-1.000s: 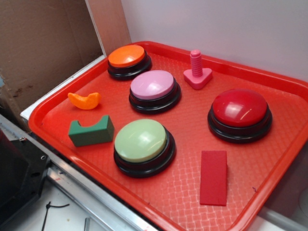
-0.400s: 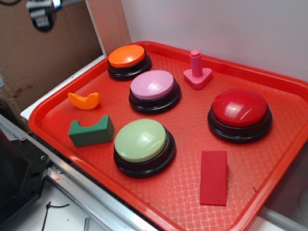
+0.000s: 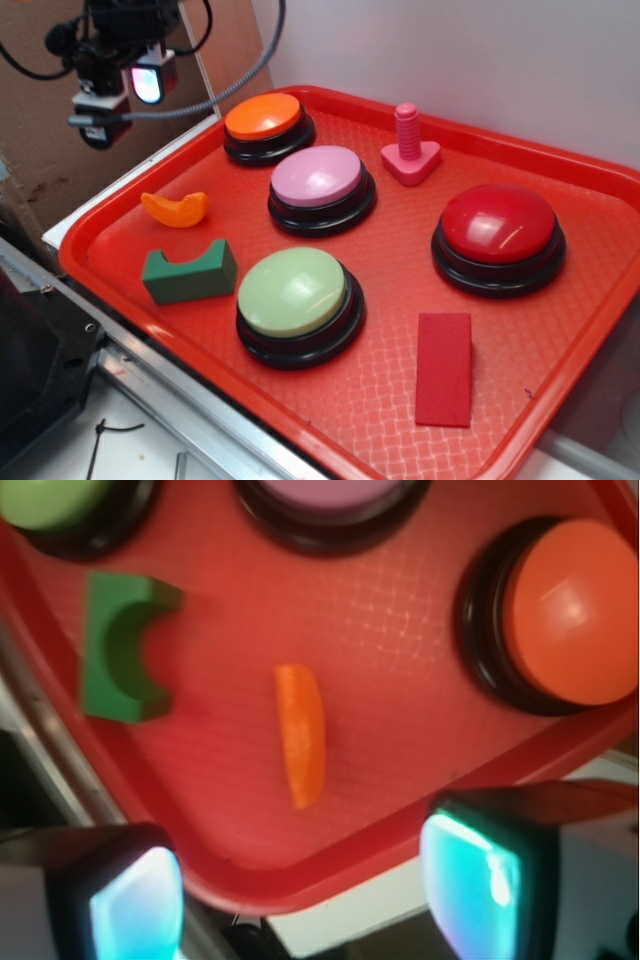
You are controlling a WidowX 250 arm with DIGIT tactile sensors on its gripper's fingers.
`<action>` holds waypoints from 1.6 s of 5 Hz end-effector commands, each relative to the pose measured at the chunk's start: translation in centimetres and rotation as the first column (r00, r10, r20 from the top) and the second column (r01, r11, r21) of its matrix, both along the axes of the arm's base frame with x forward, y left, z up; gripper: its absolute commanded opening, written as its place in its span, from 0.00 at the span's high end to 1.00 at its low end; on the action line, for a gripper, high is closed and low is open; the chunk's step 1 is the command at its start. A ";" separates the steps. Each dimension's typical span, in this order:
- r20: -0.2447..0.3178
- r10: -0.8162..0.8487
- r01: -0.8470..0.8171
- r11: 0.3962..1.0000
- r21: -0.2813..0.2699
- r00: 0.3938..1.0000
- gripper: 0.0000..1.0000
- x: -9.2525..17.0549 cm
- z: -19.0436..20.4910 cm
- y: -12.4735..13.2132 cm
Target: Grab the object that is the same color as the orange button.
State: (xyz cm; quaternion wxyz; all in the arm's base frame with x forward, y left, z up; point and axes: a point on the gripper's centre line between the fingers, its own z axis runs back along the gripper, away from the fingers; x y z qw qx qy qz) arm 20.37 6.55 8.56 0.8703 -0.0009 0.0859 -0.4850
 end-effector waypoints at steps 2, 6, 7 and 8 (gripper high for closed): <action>-0.069 -0.016 0.016 1.000 0.010 0.997 0.00 -1.5 -6.7 -1.1; -0.069 0.090 -0.083 0.992 0.091 0.994 1.00 -1.9 -9.9 -1.2; -0.051 0.167 -0.162 0.983 0.090 0.985 1.00 -1.9 -9.0 -1.1; 0.174 0.401 -0.414 0.909 0.043 0.899 1.00 -2.2 -4.1 -3.0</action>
